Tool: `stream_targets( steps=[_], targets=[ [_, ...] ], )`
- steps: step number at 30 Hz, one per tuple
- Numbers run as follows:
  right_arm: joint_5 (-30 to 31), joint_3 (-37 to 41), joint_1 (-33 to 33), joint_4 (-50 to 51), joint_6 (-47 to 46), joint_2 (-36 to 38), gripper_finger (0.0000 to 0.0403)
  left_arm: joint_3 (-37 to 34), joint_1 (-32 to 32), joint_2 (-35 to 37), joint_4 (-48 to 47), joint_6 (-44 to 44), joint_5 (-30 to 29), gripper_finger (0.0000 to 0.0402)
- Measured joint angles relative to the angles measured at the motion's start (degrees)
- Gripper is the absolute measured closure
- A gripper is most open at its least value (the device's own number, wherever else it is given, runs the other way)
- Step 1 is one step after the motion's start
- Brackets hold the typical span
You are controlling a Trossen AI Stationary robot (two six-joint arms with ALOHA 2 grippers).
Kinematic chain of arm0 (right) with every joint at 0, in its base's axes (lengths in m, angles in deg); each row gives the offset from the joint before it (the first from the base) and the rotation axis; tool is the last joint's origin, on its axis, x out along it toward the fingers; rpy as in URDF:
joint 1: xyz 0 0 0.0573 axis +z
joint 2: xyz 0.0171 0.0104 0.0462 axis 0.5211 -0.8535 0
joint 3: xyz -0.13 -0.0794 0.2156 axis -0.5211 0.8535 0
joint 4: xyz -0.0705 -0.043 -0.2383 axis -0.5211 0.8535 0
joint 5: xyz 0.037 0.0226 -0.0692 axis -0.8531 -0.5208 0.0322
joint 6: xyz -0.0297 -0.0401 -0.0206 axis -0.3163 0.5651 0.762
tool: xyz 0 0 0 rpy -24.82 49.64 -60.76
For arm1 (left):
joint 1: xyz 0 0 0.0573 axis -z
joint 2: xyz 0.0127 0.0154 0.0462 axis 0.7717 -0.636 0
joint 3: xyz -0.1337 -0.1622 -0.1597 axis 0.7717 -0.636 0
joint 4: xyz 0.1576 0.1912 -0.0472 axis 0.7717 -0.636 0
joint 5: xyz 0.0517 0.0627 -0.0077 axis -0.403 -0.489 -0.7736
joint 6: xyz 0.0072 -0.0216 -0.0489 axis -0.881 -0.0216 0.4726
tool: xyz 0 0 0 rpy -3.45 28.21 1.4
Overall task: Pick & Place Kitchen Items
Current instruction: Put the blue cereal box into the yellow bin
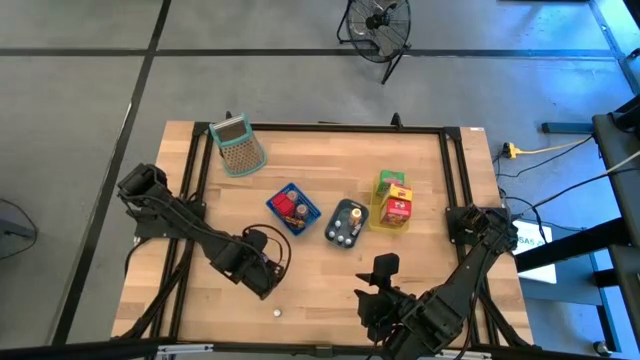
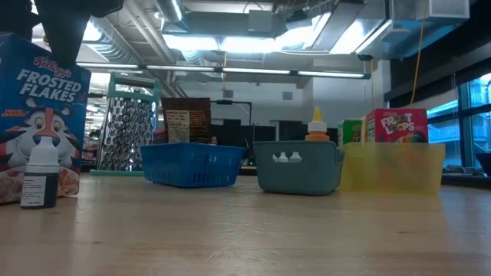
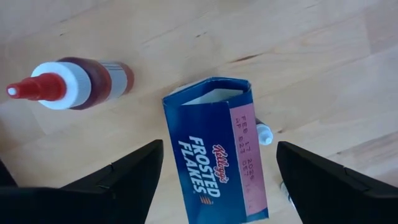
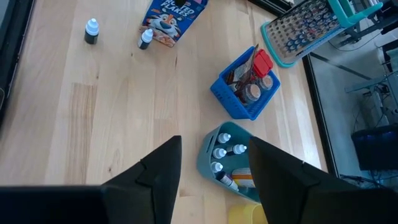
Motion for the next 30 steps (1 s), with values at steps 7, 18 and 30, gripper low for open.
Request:
stream_targets(
  steps=[7,18,30],
  targets=[
    [0.0,0.0,-0.01,-0.01,0.02,0.0,0.0218,0.0,0.0,0.0,0.0,0.25,0.03,0.0104],
    [0.0,0.0,0.0,-0.09,0.02,0.0,0.0218,0.0,-0.14,-1.41,0.13,0.3,1.36,0.0106],
    [0.0,0.0,0.0,-0.22,0.02,0.0,0.0218,0.0,-0.35,-1.49,0.11,-0.82,1.45,0.0135]
  ],
)
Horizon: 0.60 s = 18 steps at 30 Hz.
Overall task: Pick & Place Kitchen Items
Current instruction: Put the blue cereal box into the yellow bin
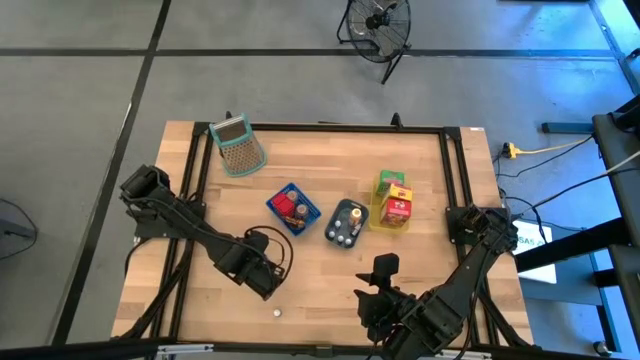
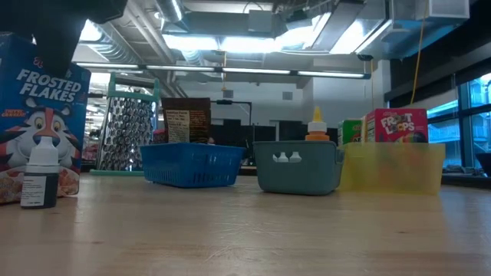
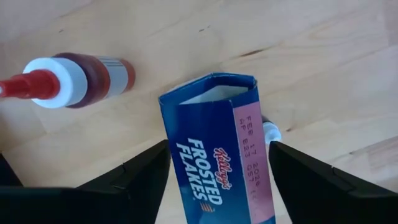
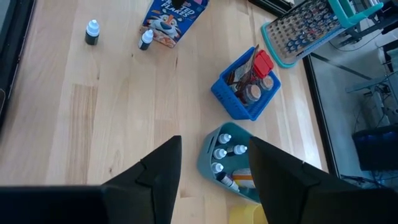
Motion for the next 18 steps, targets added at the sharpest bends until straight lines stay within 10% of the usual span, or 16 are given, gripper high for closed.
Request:
stream_targets(
  steps=[18],
  targets=[
    [-1.93,0.0,-0.52,-6.15,0.0,0.0,0.0217,0.0,0.0,0.35,-0.22,-6.54,0.1,0.0244]
  ],
)
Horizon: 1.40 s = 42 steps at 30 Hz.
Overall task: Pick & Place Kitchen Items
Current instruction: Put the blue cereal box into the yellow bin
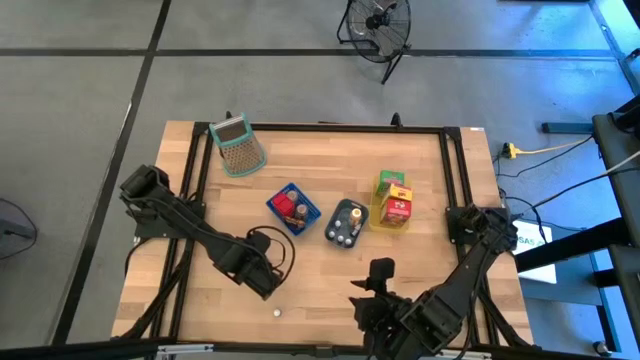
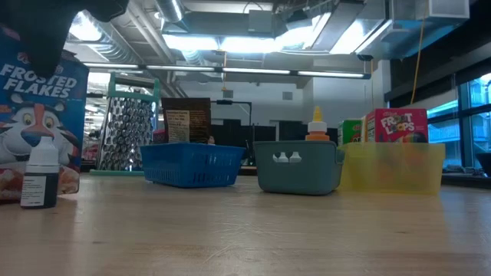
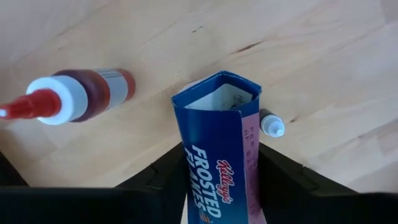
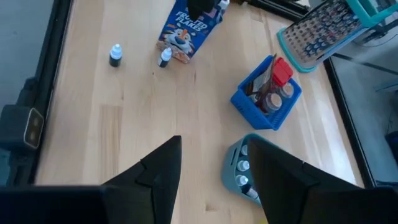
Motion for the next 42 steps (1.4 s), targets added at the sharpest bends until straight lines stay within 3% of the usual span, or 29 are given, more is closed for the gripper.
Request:
stream_targets(
  steps=[12,21,30,35,42],
  targets=[
    [-2.55,0.0,-2.26,0.32,3.91,0.0,0.0217,0.02,-0.01,5.95,-2.33,-3.4,0.9,0.0279],
    [-4.07,0.0,-5.35,-0.25,3.14,0.0,0.0217,0.02,0.5,13.87,-7.92,-6.88,-6.9,0.0291],
    [-4.0,0.0,-10.5,-1.55,4.58,0.0,0.0217,3.42,0.5,18.87,-5.12,-23.92,-18.79,0.0292],
    [-3.86,-1.69,-13.86,-5.76,8.6,0.02,0.0217,5.85,0.05,18.91,-2.31,-37.96,-22.69,0.0292],
    [-6.88,-3.28,-17.78,-6.22,7.49,0.08,0.0189,6.32,-0.02,18.9,-3.19,-45.05,-25.72,0.0292]
  ],
)
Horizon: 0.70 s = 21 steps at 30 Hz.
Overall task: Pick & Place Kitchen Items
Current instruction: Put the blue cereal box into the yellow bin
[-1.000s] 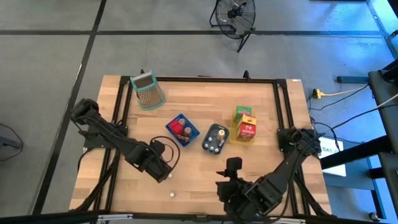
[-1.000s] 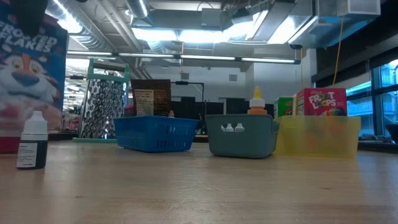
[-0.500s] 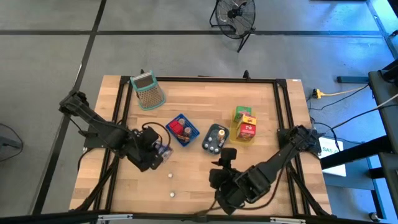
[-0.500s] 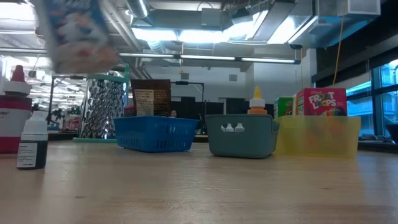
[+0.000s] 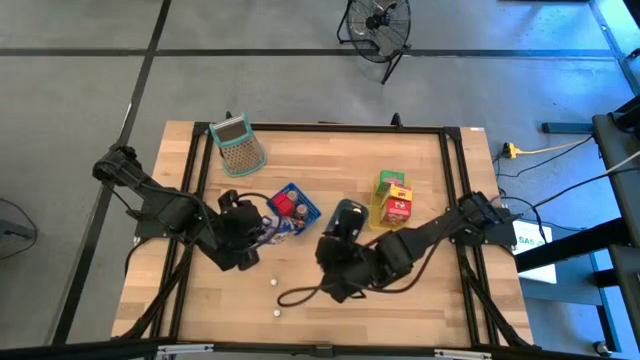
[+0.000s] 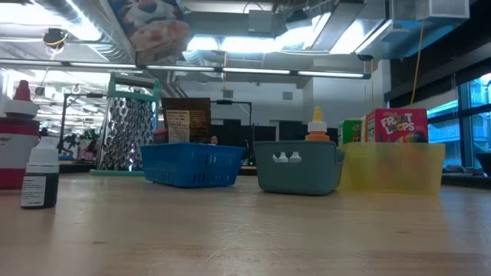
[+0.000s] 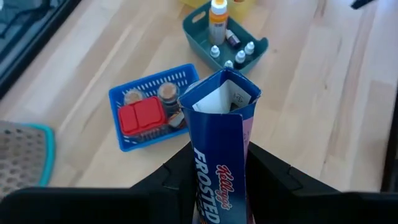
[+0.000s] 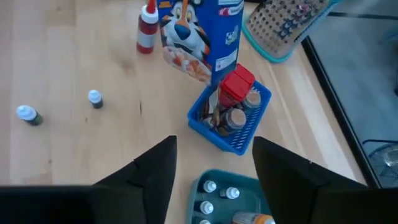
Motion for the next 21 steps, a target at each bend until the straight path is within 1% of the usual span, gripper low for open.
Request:
stream_targets(
  steps=[3,5,9,12,14,18,21],
  targets=[
    [-0.69,0.0,-0.73,-1.87,-0.01,-0.01,0.0169,0.0,0.0,0.0,-0.04,-3.04,0.19,0.0292],
    [-2.52,0.0,-1.43,-4.27,0.63,-0.01,0.0155,0.0,0.0,0.0,0.05,-5.54,0.17,0.0292],
    [-5.84,0.02,-2.91,-11.05,6.2,-0.01,0.0133,0.0,0.0,0.0,1.7,-11.09,-0.07,0.0292],
    [-9.6,0.02,-4.28,-16.57,9.06,-0.01,0.0129,0.0,0.13,0.0,3.71,-16.92,0.16,0.0292],
    [-11.28,0.02,-5.16,-19.51,12.01,-0.01,0.0129,0.0,0.47,0.0,4.36,-19.1,-0.08,0.0292],
    [-11.78,0.04,-6.53,-22.44,19.3,-0.01,0.013,0.0,0.57,0.0,6.47,-21.99,0.94,0.0292],
    [-11.74,0.04,-7.18,-23.77,22.36,-0.01,0.013,0.01,0.57,0.0,7.71,-23.6,2.28,0.0292]
  ],
)
